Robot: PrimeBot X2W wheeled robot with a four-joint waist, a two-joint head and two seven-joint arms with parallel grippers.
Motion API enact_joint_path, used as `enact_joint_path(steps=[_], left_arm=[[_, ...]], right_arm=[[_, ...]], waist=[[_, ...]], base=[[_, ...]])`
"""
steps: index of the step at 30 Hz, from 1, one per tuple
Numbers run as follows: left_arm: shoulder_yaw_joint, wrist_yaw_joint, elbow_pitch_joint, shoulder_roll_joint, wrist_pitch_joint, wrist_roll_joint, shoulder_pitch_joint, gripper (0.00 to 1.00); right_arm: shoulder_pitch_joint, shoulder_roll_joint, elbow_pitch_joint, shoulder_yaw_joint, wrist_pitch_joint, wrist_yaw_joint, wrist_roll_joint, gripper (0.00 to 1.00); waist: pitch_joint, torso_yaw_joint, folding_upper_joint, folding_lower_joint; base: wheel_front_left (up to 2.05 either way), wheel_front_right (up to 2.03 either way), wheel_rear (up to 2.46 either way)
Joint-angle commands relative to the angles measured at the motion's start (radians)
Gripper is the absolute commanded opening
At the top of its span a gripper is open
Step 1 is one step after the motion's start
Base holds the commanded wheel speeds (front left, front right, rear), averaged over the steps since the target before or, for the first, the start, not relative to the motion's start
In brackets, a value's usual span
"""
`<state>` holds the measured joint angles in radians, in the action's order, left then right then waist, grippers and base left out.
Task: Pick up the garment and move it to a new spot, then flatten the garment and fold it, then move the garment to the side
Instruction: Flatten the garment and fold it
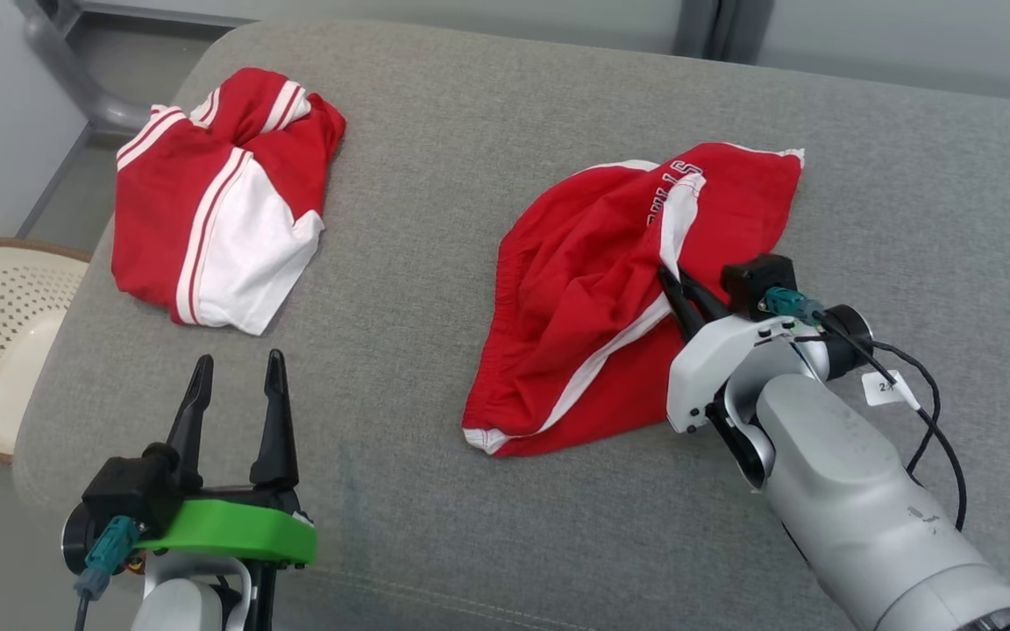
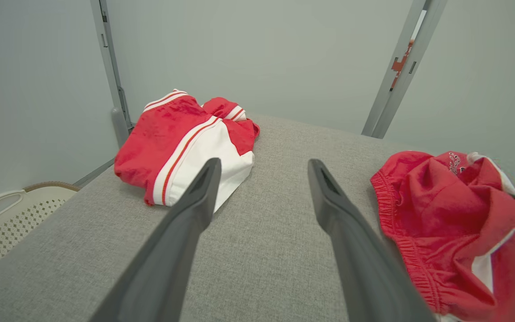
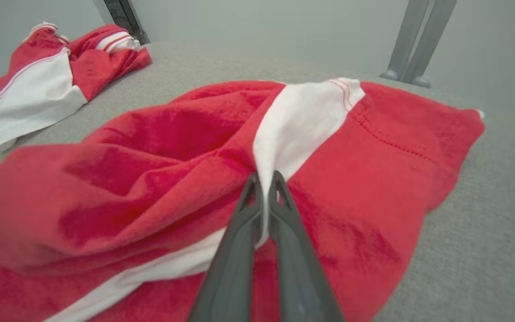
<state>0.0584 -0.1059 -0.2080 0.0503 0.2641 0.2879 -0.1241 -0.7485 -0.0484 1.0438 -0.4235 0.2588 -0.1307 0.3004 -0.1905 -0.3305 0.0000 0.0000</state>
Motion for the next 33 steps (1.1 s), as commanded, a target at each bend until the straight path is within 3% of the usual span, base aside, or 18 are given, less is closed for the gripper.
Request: enact_joint_path(steps=[1, 10, 18, 19, 20, 21, 28, 33], left_arm=[[-0.005, -0.001, 0.0, 0.0, 0.0, -0.015, 0.012, 1.0], [-0.011, -0.007, -0.007, 0.001, 0.0, -0.026, 0.044, 1.0], [-0.004, -0.005, -0.008, 0.001, 0.0, -0.032, 0.058, 1.0], [-0.003, -0.005, -0.007, 0.001, 0.0, -0.031, 0.059, 1.0], [0.0, -0.005, -0.008, 0.001, 0.0, -0.03, 0.06, 1.0], [0.001, -0.006, -0.01, 0.001, 0.0, -0.03, 0.059, 1.0], [0.0, -0.008, -0.013, 0.001, 0.0, -0.035, 0.062, 1.0], [-0.003, -0.008, -0.012, 0.001, 0.0, -0.036, 0.062, 1.0]], right_arm=[[0.038, -0.01, -0.056, 0.026, 0.007, 0.0, -0.019, 0.0], [0.398, -0.039, -0.432, 0.193, 0.007, 0.0, -0.111, 0.0], [0.64, -0.012, -0.592, 0.294, 0.007, 0.0, -0.11, 0.0], [0.652, -0.01, -0.597, 0.295, 0.007, 0.0, -0.109, 0.11], [0.661, -0.009, -0.605, 0.296, 0.007, 0.0, -0.11, 0.88], [0.668, -0.008, -0.61, 0.296, 0.007, 0.0, -0.111, 1.0], [0.641, -0.006, -0.679, 0.327, 0.007, 0.0, -0.153, 1.0], [0.565, -0.044, -0.672, 0.33, -0.011, 0.0, -0.19, 1.0]], waist=[[0.038, 0.052, 0.0, 0.0], [0.076, 0.16, 0.0, 0.0], [0.09, 0.199, 0.0, 0.0], [0.09, 0.201, 0.0, 0.0], [0.089, 0.203, 0.0, 0.0], [0.089, 0.204, 0.0, 0.0], [0.097, 0.205, 0.0, 0.0], [0.1, 0.198, 0.0, 0.0]], base=[[0.0, 0.0, 0.0], [0.0, 0.0, 0.0], [0.0, 0.0, 0.0], [0.0, 0.0, 0.0], [0.0, 0.0, 0.0], [0.0, 0.0, 0.0], [0.0, 0.0, 0.0], [0.0, 0.0, 0.0]])
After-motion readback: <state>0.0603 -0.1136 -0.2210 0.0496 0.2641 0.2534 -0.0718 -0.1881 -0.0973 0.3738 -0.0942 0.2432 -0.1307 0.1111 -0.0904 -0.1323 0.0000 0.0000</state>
